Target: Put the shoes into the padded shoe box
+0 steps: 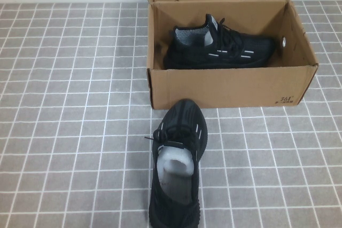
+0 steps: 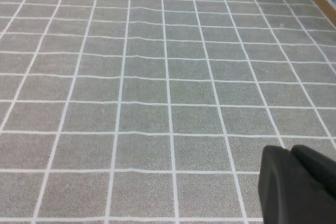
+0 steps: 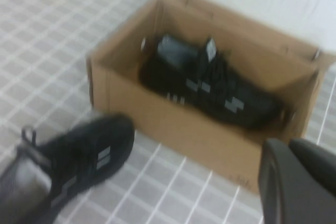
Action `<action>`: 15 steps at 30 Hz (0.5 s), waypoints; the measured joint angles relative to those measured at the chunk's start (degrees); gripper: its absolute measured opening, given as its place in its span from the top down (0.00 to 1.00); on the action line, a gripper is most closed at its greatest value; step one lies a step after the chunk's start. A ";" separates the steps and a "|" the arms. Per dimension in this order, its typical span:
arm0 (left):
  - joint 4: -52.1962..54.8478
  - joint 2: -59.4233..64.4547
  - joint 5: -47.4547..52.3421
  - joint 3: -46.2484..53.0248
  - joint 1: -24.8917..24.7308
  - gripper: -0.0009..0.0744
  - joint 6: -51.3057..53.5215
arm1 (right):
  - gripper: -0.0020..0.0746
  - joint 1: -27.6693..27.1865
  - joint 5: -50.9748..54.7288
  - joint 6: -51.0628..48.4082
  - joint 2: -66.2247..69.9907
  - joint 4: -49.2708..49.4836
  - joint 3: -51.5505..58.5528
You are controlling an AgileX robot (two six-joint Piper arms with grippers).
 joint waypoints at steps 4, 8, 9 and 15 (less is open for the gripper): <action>0.00 0.00 0.00 0.00 0.00 0.99 0.00 | 0.98 0.00 0.22 0.00 -1.30 -0.13 4.25; 0.00 0.00 0.00 0.00 0.00 0.99 0.00 | 0.98 0.00 0.22 0.08 -0.91 -0.16 6.83; 0.00 0.00 0.00 0.00 0.00 0.99 0.00 | 0.98 0.00 0.22 0.08 -0.67 -0.16 7.42; 0.00 0.00 0.00 0.00 0.00 0.99 0.00 | 0.98 0.00 -2.01 -0.03 -0.67 -3.76 11.16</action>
